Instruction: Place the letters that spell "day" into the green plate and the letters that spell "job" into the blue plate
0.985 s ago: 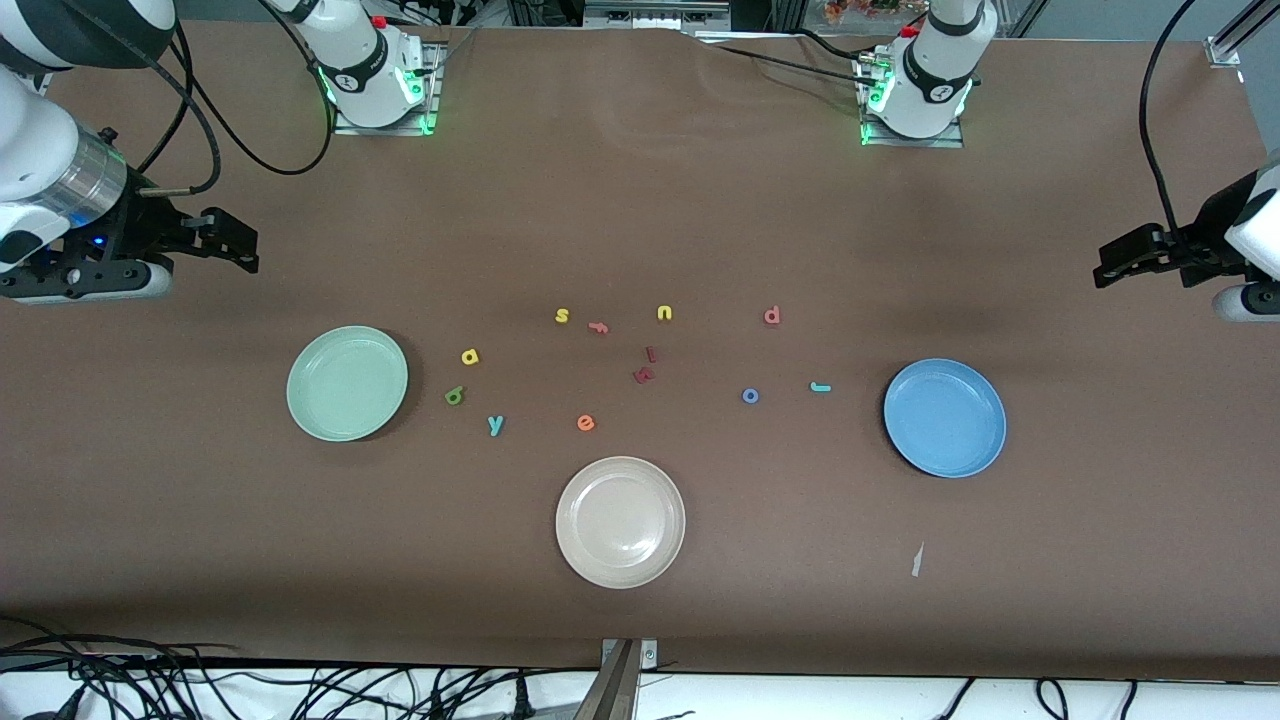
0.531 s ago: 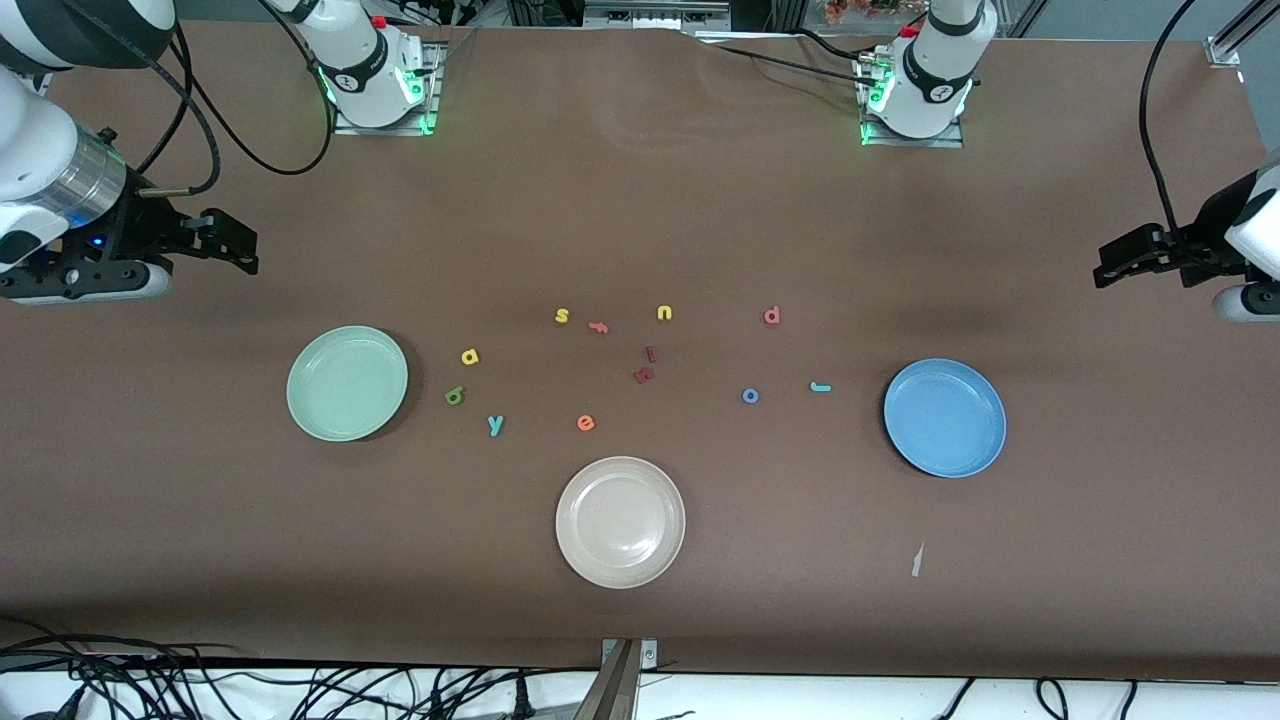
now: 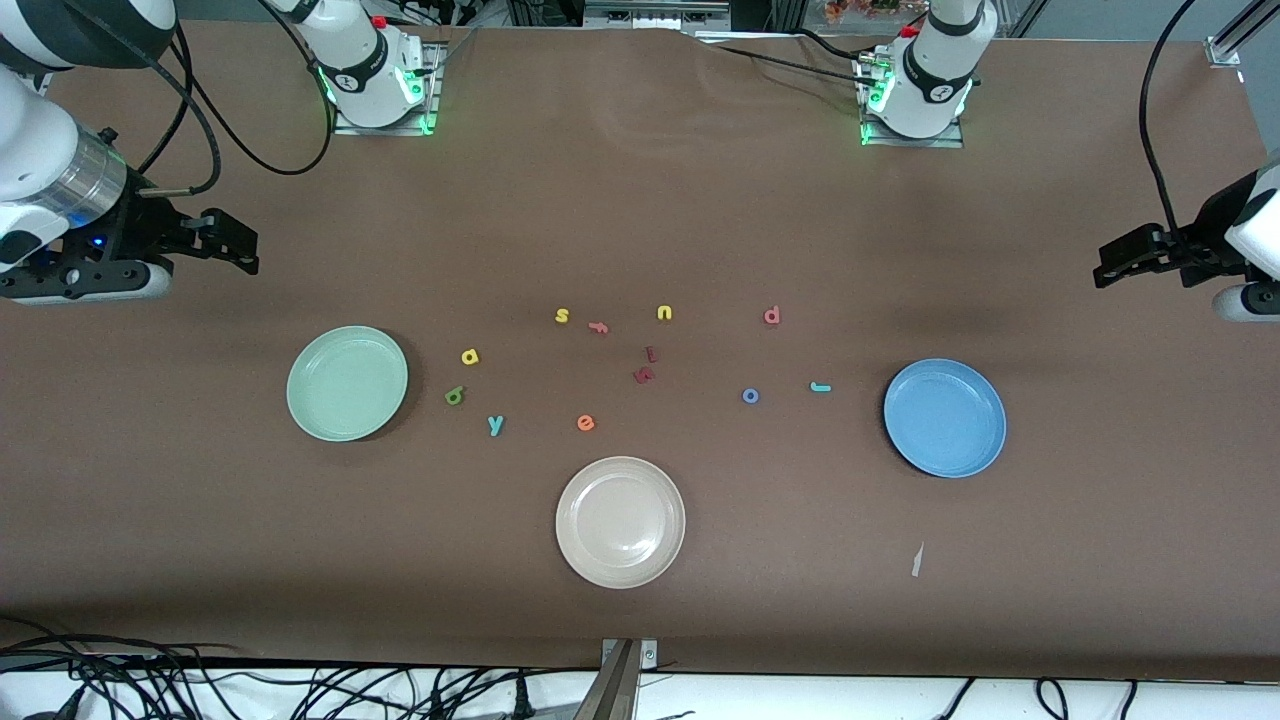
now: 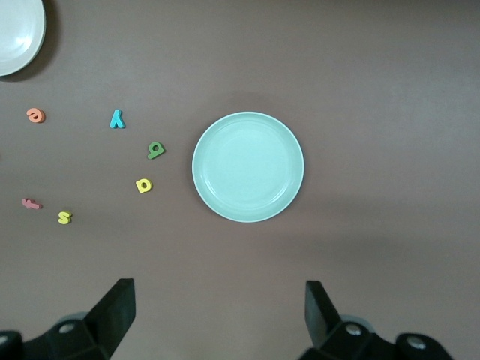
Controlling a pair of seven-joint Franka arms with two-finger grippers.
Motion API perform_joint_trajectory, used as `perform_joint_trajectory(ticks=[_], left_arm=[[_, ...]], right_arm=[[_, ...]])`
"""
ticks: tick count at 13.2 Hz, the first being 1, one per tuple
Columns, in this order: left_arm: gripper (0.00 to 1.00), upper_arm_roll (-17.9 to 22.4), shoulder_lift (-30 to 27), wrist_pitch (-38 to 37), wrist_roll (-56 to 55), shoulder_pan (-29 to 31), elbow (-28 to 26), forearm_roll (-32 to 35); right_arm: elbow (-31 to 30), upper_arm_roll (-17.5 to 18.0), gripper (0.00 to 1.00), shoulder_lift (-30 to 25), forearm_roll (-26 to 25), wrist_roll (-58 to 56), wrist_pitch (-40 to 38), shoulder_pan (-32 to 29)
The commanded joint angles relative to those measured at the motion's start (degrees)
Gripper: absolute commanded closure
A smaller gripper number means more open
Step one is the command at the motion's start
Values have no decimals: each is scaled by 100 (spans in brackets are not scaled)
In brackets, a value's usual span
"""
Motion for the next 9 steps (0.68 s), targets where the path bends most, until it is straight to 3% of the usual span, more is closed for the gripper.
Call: perform_joint_trajectory(ticks=[1,9], left_arm=[[0,-9,-18,-23,60,26,48,-113],[0,-9,-18,-32,60,26,39,-113]], right_arm=[[89,25,0,8,33,64,-11,3],[72,33,0,-1,33,64,-64,3]])
